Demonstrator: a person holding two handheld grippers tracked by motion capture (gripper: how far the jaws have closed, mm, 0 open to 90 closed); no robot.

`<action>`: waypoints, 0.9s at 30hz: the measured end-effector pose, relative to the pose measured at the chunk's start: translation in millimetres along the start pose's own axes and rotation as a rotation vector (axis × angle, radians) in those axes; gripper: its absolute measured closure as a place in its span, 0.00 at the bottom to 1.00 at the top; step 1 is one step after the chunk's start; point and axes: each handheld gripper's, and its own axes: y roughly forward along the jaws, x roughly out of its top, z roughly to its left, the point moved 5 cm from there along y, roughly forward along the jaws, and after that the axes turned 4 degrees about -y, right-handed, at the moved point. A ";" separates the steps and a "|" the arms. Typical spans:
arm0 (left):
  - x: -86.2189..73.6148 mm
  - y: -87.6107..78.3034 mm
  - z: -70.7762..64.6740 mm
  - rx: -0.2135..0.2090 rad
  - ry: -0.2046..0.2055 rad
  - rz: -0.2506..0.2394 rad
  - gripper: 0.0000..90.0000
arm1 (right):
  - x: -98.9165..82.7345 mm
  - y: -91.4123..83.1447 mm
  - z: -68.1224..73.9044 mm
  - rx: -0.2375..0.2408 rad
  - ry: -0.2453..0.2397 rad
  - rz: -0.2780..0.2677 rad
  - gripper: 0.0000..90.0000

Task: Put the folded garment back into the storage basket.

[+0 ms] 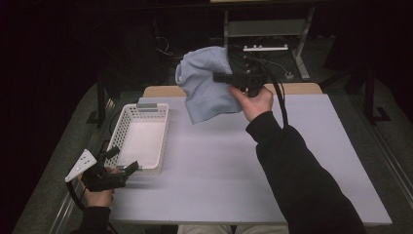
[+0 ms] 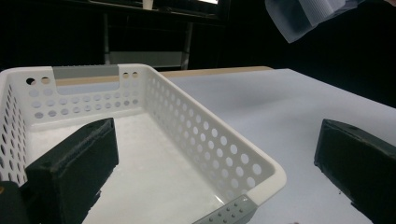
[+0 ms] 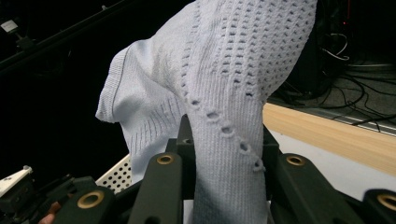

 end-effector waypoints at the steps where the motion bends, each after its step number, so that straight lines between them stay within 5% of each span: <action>1: 0.0 0.0 0.1 0.000 0.000 0.000 0.00 | 0.0 0.0 0.0 0.000 0.000 0.000 0.79; 27: 0.0 -1.0 1.2 0.004 -0.004 -0.006 0.00 | 19.3 41.3 29.2 0.031 -0.025 -0.007 0.79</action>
